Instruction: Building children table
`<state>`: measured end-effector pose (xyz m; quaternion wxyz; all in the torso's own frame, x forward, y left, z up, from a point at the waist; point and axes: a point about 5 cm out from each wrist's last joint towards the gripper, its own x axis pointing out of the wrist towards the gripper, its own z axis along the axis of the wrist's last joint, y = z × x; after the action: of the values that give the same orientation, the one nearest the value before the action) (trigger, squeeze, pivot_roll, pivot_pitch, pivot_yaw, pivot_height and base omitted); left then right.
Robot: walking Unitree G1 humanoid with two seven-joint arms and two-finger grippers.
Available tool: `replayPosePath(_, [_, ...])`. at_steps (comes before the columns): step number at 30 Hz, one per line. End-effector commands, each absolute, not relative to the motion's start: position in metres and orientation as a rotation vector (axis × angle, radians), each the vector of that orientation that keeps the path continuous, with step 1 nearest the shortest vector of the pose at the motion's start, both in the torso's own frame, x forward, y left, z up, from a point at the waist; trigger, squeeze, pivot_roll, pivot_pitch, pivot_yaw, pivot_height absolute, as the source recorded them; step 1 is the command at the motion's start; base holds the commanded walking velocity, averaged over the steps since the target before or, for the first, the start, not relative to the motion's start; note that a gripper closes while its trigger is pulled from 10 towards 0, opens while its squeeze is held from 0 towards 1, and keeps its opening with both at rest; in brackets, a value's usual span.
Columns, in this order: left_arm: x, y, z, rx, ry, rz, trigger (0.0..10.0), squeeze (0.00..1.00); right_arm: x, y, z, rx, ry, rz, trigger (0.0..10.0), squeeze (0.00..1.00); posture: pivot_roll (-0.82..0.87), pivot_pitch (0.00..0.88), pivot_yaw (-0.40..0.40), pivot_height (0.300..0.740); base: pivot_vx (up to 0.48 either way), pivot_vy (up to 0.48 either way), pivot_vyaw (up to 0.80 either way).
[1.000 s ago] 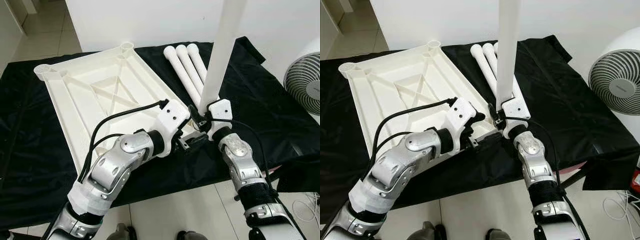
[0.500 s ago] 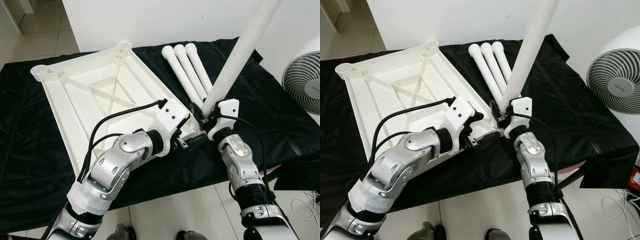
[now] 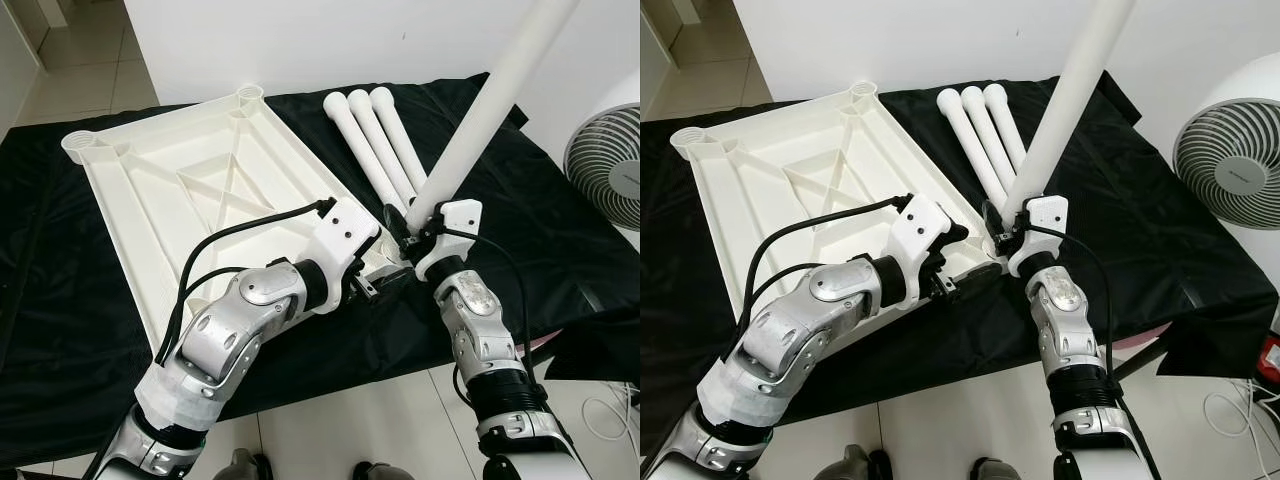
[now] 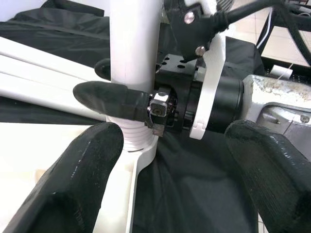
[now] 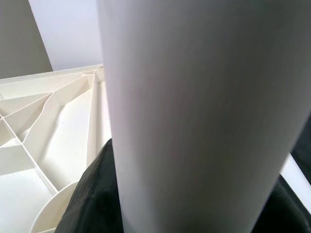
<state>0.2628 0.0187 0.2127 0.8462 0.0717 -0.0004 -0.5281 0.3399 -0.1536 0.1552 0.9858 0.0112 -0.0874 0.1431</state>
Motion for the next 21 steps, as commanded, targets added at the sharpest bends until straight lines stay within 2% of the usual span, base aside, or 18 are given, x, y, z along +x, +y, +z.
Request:
replayPosePath(1, [0.260,0.018,0.215,0.155,-0.007,-1.117,10.0,0.00,0.332,-0.165,0.104,0.045,0.113,0.220,10.0,0.00,-0.09,0.130,0.052,0.740,0.000,0.000,0.00])
replayPosePath(21, [0.261,0.019,0.215,0.155,-0.009,-1.112,10.0,0.00,0.343,-0.158,0.118,-0.086,0.137,0.284,10.0,0.00,-0.09,0.116,0.049,0.740,0.000,0.000,0.00])
